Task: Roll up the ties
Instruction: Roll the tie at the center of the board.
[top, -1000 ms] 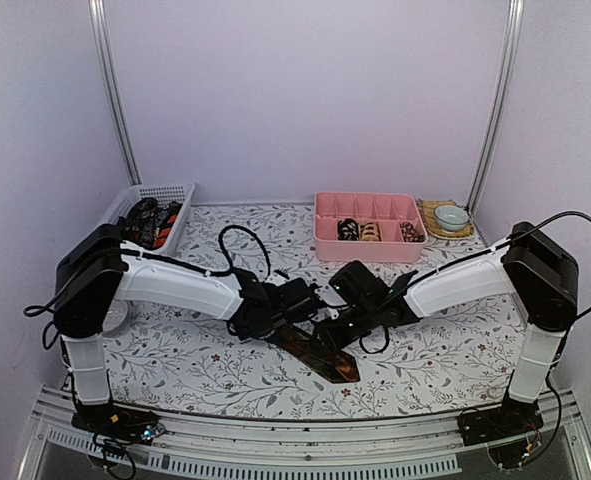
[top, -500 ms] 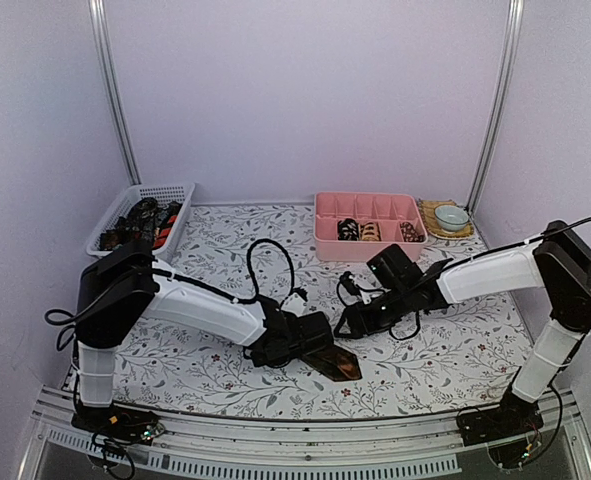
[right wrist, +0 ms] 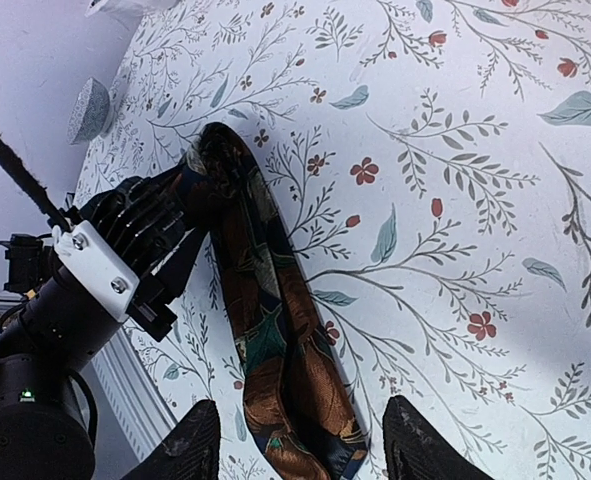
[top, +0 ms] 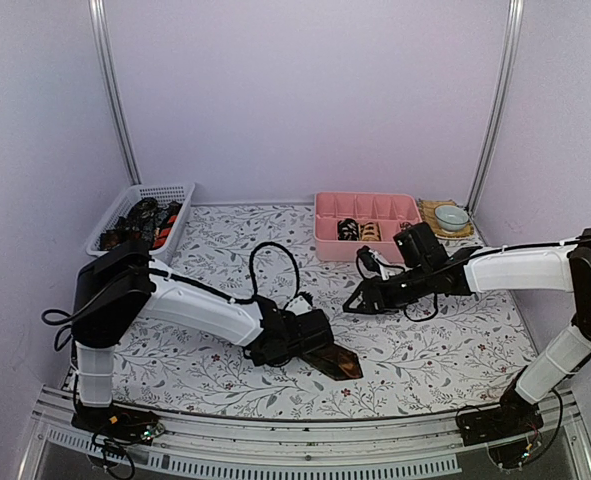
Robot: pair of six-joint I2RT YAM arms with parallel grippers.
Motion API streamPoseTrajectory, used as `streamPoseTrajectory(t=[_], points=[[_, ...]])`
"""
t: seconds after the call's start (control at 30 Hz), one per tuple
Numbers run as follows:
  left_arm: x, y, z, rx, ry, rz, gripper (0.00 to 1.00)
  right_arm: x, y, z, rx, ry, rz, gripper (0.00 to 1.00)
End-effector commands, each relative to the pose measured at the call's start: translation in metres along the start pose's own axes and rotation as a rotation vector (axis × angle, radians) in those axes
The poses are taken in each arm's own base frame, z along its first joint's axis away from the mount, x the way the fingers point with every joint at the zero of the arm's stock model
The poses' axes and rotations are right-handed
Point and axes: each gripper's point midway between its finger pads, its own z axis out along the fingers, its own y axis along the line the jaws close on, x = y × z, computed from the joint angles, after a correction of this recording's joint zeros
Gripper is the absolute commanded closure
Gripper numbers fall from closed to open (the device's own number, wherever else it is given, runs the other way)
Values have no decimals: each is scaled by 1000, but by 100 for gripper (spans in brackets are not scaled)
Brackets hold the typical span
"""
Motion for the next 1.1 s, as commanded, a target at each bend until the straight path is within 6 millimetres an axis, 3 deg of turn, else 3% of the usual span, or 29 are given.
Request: streamPoseTrajectory(t=[0.0, 0.47, 0.7, 0.83, 1.07], points=[[43, -64, 4, 299, 148, 41, 60, -7, 17, -14, -59, -38, -10, 45], [27, -63, -10, 383, 117, 8, 46, -6, 15, -9, -73, -23, 19, 45], [16, -33, -10, 339, 97, -83, 37, -6, 15, -2, -97, -8, 55, 45], [-3, -12, -19, 341, 48, -149, 33, -4, 15, 4, -117, 6, 85, 46], [-23, 7, -26, 358, -5, -228, 28, -3, 12, 10, -122, 16, 106, 46]])
